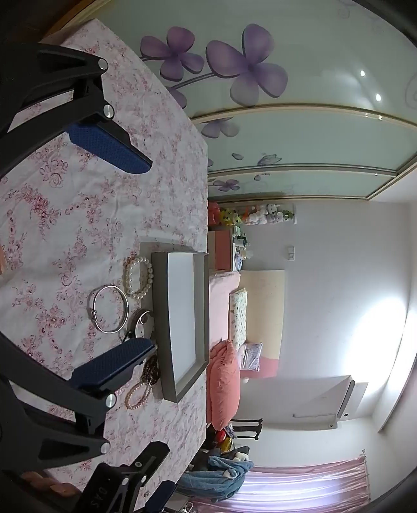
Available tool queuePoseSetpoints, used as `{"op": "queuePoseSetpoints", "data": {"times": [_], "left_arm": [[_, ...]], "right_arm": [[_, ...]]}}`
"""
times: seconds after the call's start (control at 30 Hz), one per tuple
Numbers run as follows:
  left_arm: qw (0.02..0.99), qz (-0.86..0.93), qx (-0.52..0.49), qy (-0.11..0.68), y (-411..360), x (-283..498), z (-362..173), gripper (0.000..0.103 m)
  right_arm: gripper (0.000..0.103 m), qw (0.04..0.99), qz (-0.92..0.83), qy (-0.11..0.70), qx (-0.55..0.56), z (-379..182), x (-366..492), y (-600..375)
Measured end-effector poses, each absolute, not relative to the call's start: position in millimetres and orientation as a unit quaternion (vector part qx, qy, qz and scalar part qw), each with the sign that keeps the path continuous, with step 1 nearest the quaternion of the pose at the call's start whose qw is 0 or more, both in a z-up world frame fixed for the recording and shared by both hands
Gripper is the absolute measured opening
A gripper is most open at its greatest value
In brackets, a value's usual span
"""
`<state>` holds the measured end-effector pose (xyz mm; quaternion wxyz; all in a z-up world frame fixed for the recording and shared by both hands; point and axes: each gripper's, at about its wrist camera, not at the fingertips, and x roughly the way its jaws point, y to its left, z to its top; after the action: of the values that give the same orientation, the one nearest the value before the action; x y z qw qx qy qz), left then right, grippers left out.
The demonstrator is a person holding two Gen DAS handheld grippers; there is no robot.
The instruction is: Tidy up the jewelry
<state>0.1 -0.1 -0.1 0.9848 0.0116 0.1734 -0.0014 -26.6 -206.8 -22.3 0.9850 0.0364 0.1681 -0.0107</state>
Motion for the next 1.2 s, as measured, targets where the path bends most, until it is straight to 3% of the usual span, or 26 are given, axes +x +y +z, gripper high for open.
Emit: {"op": "queuePoseSetpoints", "data": {"times": [1.2], "left_arm": [[0.983,-0.002,0.008,0.181,-0.5,1.4,-3.4,0.101]], "right_arm": [[0.099,0.984,-0.011,0.172,0.039,-23.5,-27.3,-207.7]]}}
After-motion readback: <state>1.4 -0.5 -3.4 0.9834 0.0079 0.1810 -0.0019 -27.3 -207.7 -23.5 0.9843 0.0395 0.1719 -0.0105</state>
